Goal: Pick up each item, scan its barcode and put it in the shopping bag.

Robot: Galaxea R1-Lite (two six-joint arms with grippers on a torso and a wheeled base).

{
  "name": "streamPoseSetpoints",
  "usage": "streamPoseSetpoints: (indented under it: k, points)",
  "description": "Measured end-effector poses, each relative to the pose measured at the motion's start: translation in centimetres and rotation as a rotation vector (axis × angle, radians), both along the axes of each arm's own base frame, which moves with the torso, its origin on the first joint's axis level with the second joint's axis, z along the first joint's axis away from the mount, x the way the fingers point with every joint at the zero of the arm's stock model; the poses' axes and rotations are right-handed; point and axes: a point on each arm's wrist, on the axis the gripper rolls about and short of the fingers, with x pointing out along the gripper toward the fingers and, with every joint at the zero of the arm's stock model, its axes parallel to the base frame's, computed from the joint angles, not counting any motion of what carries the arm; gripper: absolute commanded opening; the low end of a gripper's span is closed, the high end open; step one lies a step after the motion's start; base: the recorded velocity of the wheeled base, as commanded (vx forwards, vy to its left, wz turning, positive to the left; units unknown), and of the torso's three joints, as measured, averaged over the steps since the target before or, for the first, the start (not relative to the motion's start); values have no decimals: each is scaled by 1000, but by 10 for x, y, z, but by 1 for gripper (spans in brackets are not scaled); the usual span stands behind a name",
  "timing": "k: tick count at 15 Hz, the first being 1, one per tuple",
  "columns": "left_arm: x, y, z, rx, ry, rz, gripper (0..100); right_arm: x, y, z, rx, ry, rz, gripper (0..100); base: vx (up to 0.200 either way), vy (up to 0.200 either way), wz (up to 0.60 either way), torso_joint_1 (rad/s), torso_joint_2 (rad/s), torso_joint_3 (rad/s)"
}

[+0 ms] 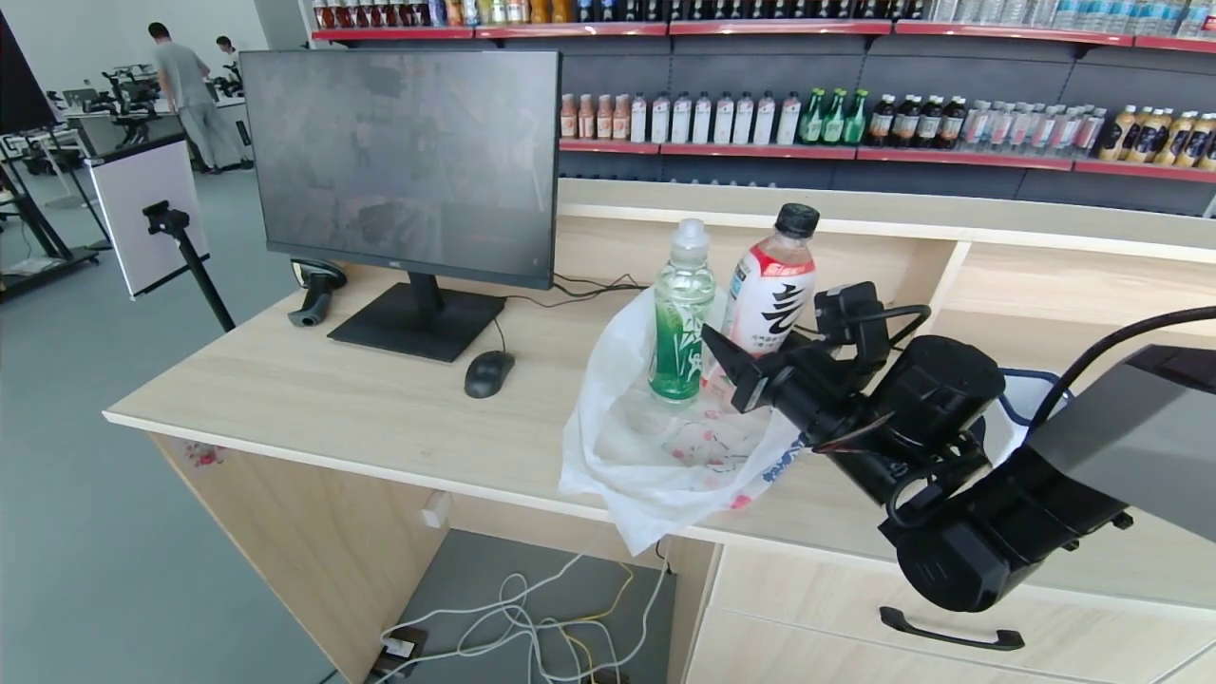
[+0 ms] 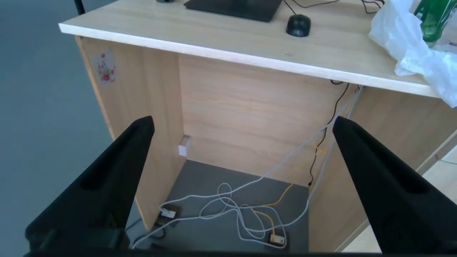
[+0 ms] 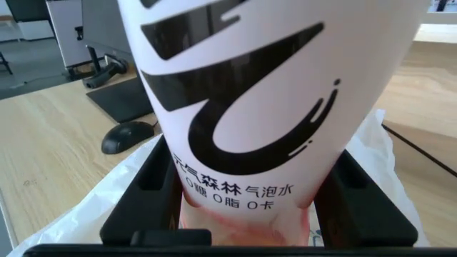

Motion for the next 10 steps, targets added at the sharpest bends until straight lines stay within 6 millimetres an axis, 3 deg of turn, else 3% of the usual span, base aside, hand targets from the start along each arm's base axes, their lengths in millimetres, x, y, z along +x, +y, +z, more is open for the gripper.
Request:
streamPoseSetpoints:
  k: [10]
  points:
    - [0, 0, 0, 0, -1, 1, 100, 19, 9, -50, -68, 95, 4, 0, 0, 0, 0, 0, 0, 0]
